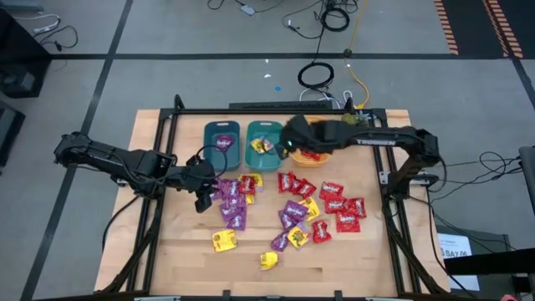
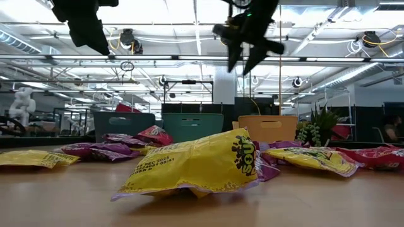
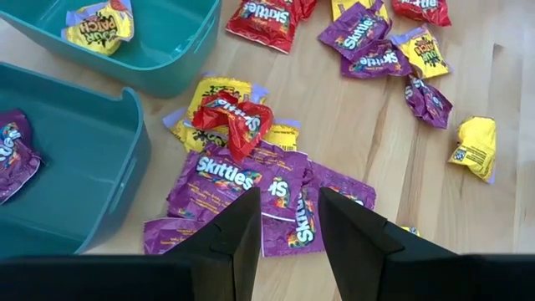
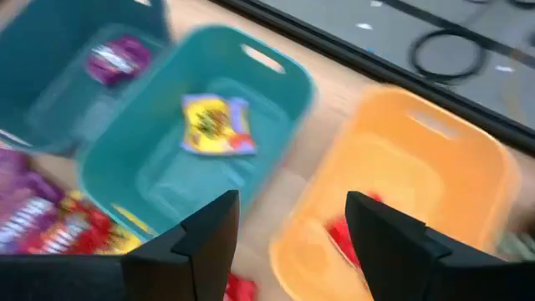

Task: Sort candy
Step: Put the red candy into the yellow bin

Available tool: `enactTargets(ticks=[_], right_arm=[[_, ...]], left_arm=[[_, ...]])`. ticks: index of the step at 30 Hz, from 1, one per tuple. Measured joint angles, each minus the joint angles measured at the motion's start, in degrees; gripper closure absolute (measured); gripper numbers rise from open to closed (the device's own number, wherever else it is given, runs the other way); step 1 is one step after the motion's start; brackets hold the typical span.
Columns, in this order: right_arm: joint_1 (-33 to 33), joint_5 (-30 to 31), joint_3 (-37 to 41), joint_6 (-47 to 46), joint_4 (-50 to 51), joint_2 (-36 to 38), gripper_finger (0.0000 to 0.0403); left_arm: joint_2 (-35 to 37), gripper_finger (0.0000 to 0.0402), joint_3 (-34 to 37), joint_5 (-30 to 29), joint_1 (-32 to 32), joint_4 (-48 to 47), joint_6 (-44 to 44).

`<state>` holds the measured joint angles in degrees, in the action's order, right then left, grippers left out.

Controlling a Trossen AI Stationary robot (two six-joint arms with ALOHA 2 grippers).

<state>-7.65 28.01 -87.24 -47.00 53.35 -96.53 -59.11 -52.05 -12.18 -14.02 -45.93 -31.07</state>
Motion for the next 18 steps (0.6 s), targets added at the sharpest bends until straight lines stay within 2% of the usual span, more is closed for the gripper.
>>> enactTargets(ticks=[3, 9, 13, 18], right_arm=[[3.18, 3.18, 3.56, -6.47, 3.99, 3.18, 0.0192], [9.29, 3.13, 17.51, -22.88, 5.25, 12.0, 0.0193], [13.15, 0.25, 27.29, -34.22, 3.73, 19.02, 0.0193], [17.65, -1.99, 35.6, -39.29, 0.58, 24.86, 0.0193]], left_arm=[[0.0, 0.0272, 0.0, -0.03, 0.0, 0.0, 0.0], [0.01, 0.0272, 0.0, -0.07, 0.0, 0.0, 0.0], [0.0, 0.0272, 0.0, -0.07, 0.0, 0.0, 0.0], [0.0, 0.0272, 0.0, -0.09, 0.0, 0.02, 0.0]])
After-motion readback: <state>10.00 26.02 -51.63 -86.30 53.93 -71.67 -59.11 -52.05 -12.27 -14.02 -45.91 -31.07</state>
